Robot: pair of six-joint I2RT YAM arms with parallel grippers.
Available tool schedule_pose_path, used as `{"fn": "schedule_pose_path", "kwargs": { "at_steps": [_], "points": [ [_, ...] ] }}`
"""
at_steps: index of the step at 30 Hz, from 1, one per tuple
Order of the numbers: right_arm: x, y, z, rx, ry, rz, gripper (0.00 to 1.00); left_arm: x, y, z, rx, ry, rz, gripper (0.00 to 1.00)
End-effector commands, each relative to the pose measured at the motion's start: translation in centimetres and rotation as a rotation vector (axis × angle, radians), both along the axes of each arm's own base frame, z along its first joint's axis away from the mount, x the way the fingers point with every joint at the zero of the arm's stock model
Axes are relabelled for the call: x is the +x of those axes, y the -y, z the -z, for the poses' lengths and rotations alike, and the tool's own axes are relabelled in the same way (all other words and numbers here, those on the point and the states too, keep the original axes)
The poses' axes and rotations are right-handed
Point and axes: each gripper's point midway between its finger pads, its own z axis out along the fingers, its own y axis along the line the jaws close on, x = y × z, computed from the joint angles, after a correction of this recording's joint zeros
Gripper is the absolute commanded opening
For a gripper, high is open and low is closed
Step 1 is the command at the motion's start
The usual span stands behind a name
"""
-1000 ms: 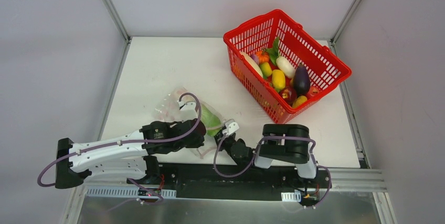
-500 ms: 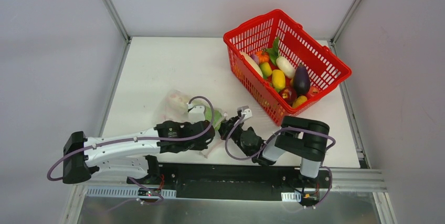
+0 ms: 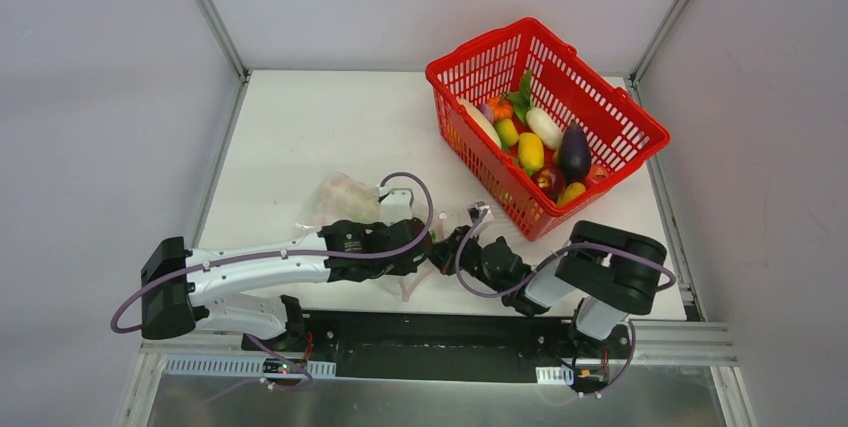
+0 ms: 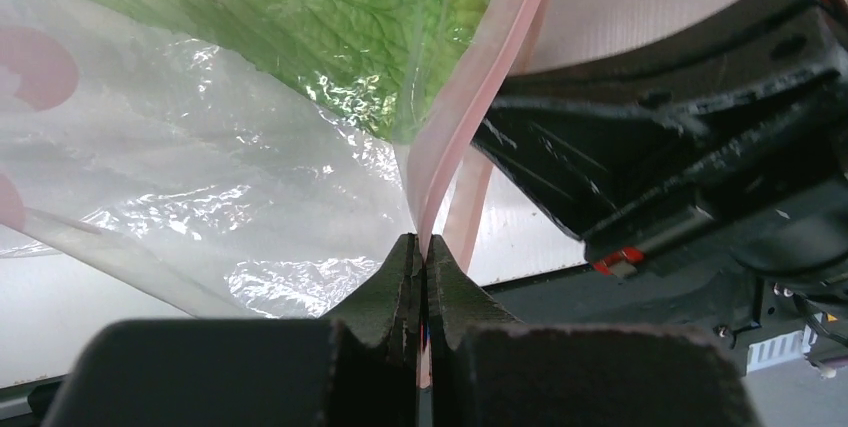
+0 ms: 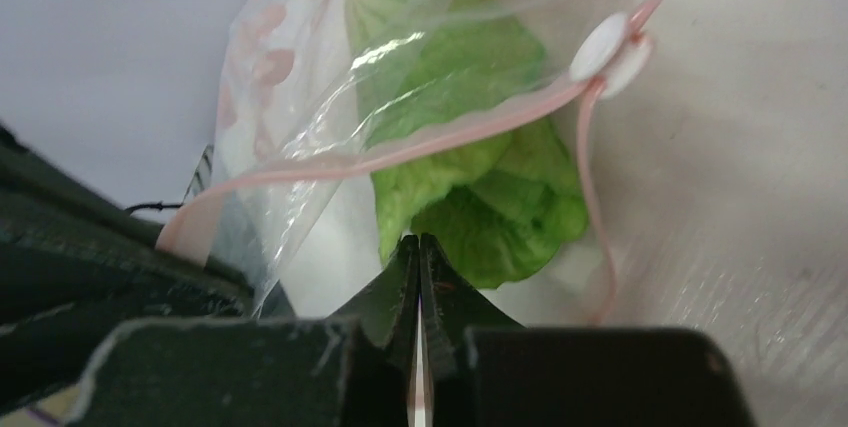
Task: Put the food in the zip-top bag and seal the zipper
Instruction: Place the fake vegetable in the zipper food storage bag.
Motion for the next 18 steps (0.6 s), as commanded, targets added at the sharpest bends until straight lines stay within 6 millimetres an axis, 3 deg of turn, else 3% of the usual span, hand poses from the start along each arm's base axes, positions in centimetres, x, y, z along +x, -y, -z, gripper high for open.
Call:
{"fn": "schedule_pose_path", "kwargs": {
  "at_steps": [1,11,18],
  "points": [
    [-3.0,-0.5,-2.0,0.087,-0.039,-0.140,0.00,1.2,0.3,-0.4,-0.008,0.029,-0.039,0.00],
    [-5.1,0.7,-2.9,-0.034,0.035,-0.230,0.00,1.1,0.7,-1.2,-0.020,0.025,0.012,0.00],
    [-3.0,-1.2,-3.0,-0.082,0.097,-0.191,0.00,0.9,1.5,-1.3,-0.042,0.005,0.031,0.00]
  ]
}}
